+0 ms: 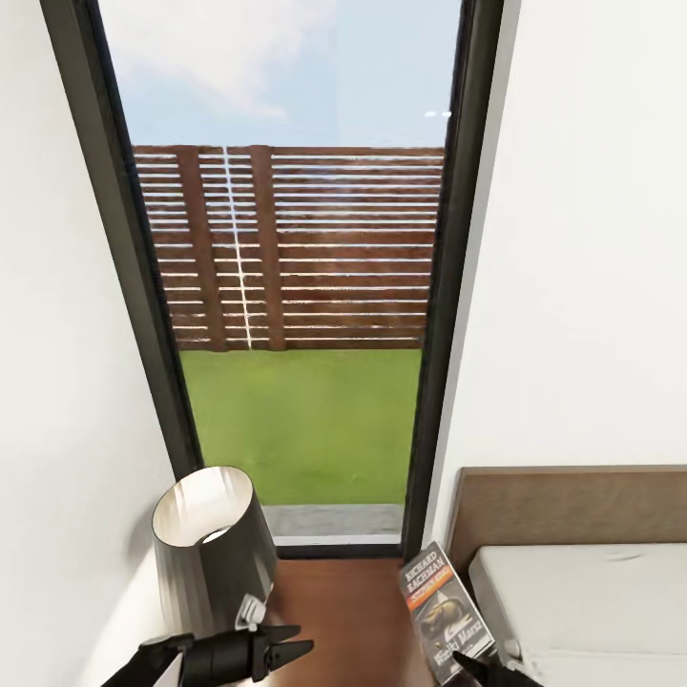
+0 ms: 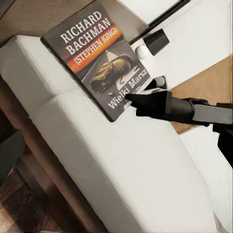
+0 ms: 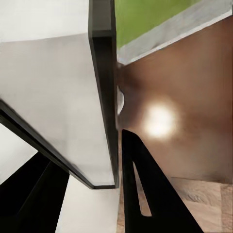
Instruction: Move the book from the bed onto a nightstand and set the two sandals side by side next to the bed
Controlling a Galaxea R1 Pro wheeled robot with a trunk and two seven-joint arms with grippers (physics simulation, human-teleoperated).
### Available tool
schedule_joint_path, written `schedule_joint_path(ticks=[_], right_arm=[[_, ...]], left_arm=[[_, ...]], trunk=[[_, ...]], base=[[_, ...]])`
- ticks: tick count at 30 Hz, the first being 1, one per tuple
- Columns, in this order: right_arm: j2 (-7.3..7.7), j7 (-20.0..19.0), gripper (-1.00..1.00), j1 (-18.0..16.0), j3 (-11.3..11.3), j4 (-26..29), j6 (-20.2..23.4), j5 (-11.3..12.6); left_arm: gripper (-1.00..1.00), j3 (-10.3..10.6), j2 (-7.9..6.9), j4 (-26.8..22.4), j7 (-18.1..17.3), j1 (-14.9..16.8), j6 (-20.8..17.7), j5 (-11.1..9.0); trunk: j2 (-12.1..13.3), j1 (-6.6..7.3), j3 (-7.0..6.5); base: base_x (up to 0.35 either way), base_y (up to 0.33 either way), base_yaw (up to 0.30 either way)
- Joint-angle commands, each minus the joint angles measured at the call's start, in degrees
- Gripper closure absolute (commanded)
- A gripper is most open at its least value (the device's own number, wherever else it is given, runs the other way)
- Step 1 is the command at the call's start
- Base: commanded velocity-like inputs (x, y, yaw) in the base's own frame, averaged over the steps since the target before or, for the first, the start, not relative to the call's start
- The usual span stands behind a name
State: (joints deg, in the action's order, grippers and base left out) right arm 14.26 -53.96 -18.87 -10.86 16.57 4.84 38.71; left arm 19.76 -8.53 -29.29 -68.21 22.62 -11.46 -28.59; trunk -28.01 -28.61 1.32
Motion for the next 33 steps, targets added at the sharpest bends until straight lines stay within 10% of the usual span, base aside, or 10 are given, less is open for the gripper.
schedule_joint_path(ticks=[1, 12, 16, 19, 33], right_arm=[[0.07, -0.1, 1.00, 0.0, 0.0, 2.2, 1.7, 0.5], [-1.47, 0.5, 1.00, -0.1, 0.2, 12.0, 21.1, 0.5], [-8.16, 1.4, 1.00, -0.3, 0.2, 13.5, 22.4, 0.5], [-11.24, 9.7, 1.00, -0.5, 0.2, 13.8, 22.6, 0.8], [-12.09, 16.2, 1.00, -0.9, 0.4, 14.0, 22.7, 1.9]], left_arm=[[-1.00, 0.4, -0.08, 0.3, -0.5, 0.1, -0.6, -0.6], [-1.00, 0.4, 0.08, 1.4, -1.0, 0.1, 0.8, -0.4], [-1.00, 0.4, 0.12, 1.4, -1.0, 0.1, 0.9, -0.5], [-1.00, 0.4, 0.12, 1.4, -1.0, 0.1, 0.9, -0.5], [-1.00, 0.5, 0.42, 1.4, -1.0, 0.1, 0.9, -0.5]], trunk=[[-0.1, -0.03, 0.13], [-0.1, -0.03, 0.13], [-0.1, -0.03, 0.13], [-0.1, -0.03, 0.13], [-0.1, -0.03, 0.13]], base=[[0.000, 0.000, 0.000], [0.000, 0.000, 0.000], [0.000, 0.000, 0.000], [0.000, 0.000, 0.000], [0.000, 0.000, 0.000]])
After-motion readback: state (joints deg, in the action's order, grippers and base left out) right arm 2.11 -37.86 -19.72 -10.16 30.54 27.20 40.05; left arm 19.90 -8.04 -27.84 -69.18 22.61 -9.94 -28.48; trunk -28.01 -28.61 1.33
